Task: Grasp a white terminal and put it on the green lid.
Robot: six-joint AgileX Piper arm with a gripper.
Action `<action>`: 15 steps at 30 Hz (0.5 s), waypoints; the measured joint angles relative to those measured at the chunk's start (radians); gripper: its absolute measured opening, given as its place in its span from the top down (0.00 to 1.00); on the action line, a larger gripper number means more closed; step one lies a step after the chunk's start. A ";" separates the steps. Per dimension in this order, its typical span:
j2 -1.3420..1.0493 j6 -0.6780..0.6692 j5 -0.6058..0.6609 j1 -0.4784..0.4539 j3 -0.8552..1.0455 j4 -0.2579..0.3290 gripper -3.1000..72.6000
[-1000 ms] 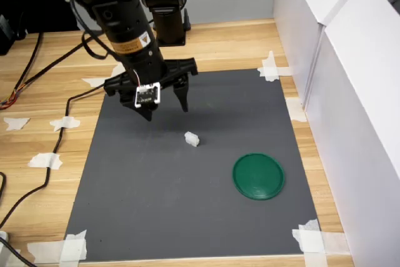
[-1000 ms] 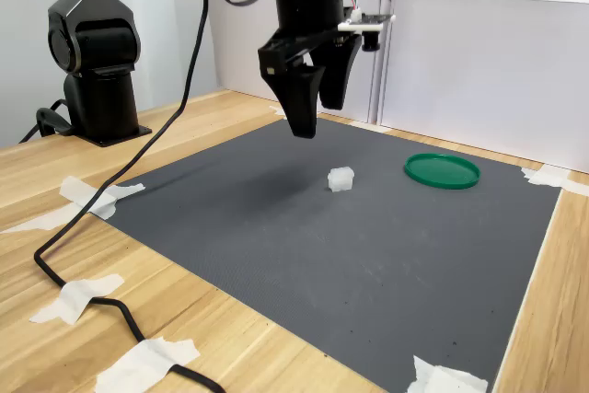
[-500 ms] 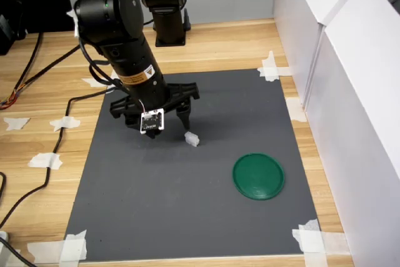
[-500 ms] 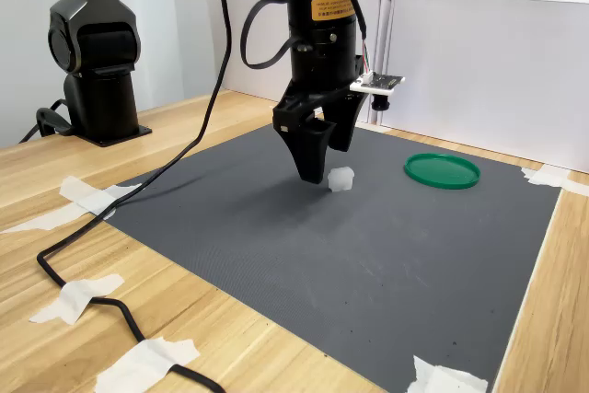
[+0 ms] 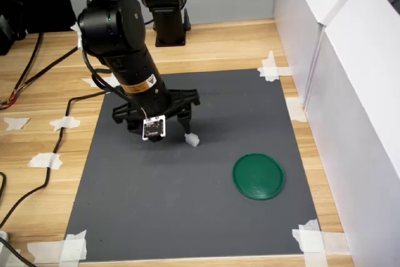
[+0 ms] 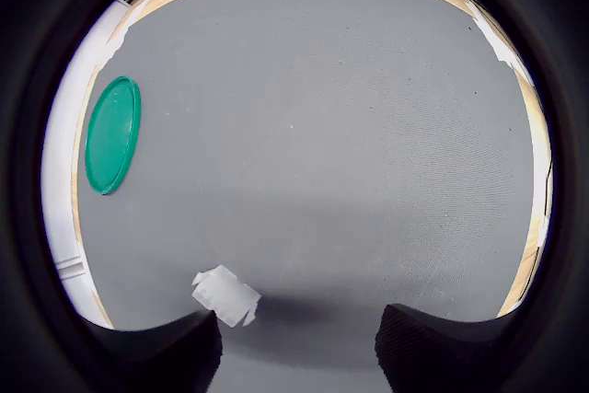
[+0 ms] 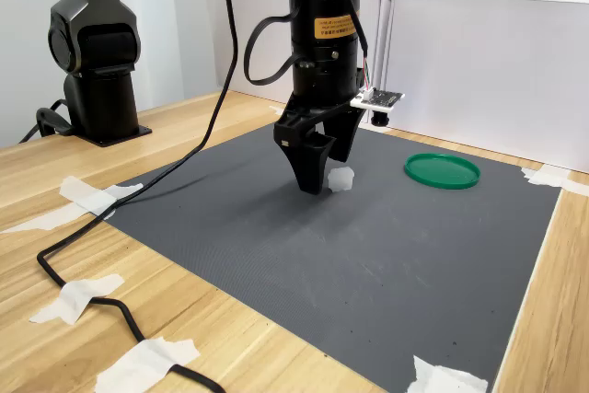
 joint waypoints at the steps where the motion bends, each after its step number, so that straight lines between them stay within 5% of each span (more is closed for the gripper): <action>1: 0.000 0.001 0.001 0.009 0.000 -0.001 0.01; 15: 0.000 0.073 0.008 0.136 0.000 -0.020 0.02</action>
